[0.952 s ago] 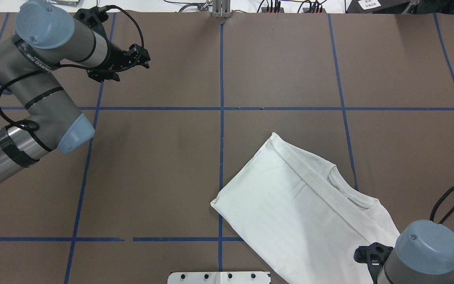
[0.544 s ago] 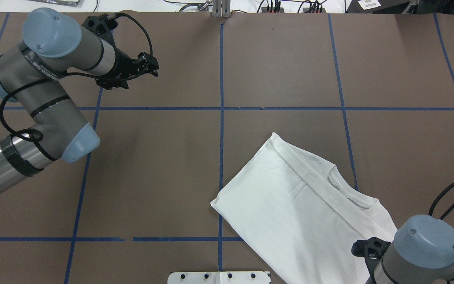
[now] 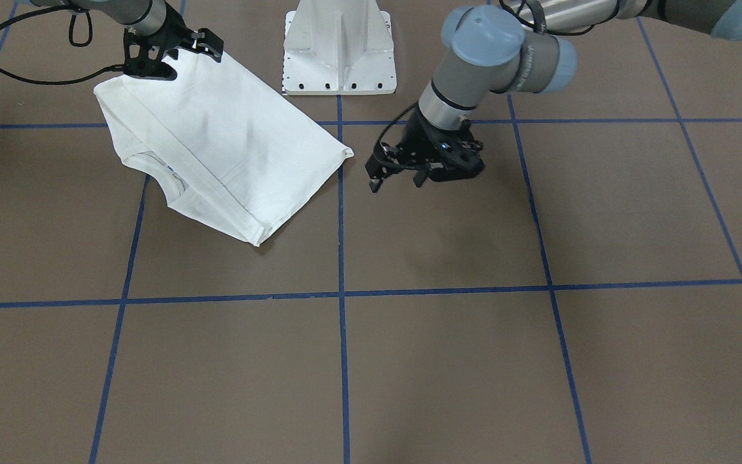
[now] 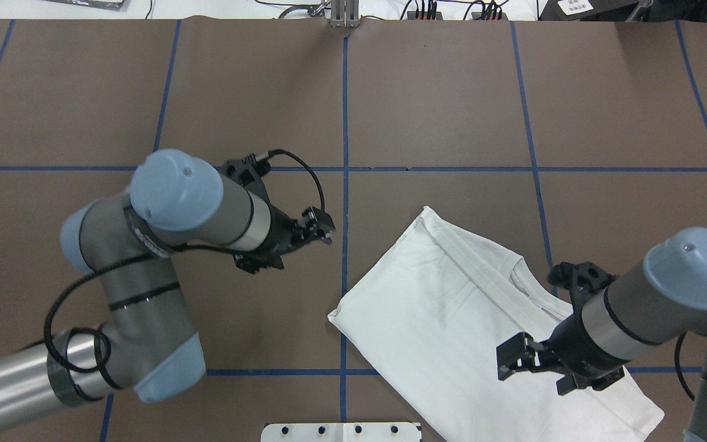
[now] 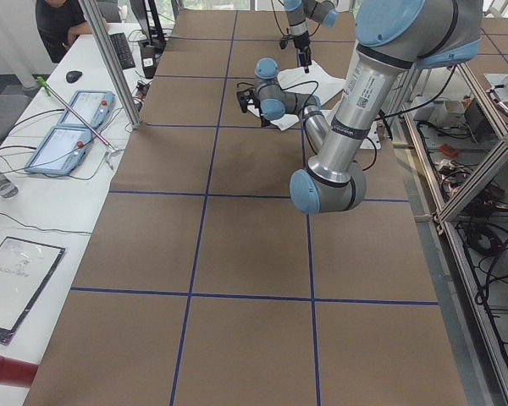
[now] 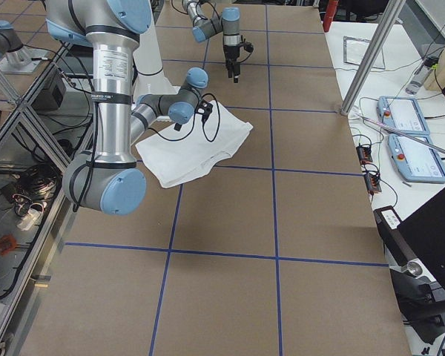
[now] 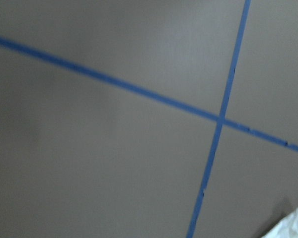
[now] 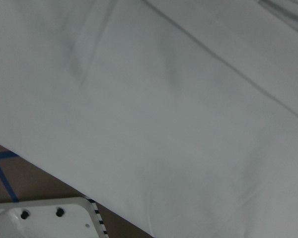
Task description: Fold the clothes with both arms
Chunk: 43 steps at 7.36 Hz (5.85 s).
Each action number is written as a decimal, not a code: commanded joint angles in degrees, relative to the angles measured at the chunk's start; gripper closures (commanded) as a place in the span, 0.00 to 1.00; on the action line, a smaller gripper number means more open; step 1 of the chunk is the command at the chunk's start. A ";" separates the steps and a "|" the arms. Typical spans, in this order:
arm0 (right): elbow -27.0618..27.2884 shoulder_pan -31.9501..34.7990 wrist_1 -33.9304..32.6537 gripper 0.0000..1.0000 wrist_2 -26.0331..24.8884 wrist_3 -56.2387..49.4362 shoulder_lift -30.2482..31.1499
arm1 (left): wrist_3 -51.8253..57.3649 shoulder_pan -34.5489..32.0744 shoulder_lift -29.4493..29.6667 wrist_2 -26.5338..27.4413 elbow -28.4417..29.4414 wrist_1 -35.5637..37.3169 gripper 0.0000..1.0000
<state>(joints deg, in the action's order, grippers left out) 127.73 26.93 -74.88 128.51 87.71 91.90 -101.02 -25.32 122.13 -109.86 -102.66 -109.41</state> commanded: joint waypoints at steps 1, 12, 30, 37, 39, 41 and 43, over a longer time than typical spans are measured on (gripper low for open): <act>-0.02 7.85 0.00 0.00 0.08 -0.69 -3.12 | -7.16 10.78 0.82 6.28 1.91 -0.10 0.00; 0.07 9.28 -0.08 0.00 0.08 -0.70 -2.95 | -8.31 8.79 5.93 9.84 10.29 -0.45 1.00; -4.24 10.77 0.00 0.00 -3.35 -0.61 -8.40 | 20.52 -17.66 26.13 10.80 57.91 -32.00 1.00; -4.95 8.77 -0.87 0.00 -13.51 -8.94 -10.33 | 25.52 -21.17 21.18 6.01 50.08 -28.88 0.00; -5.03 3.77 -13.17 0.00 -22.29 -11.75 -17.22 | 26.67 -21.27 9.41 3.08 29.55 -17.13 0.00; -11.14 -1.95 -25.46 0.00 -30.92 -12.21 -29.44 | 26.67 -20.74 1.83 1.15 12.22 -7.88 0.00; -17.06 -5.30 -25.75 0.00 -34.10 -14.39 -32.56 | 25.97 -19.43 0.21 -0.27 5.73 -3.54 0.00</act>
<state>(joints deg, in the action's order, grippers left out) 113.97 23.83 -99.58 96.56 75.01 61.78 -74.56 -45.56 123.57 -109.31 -92.68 -115.82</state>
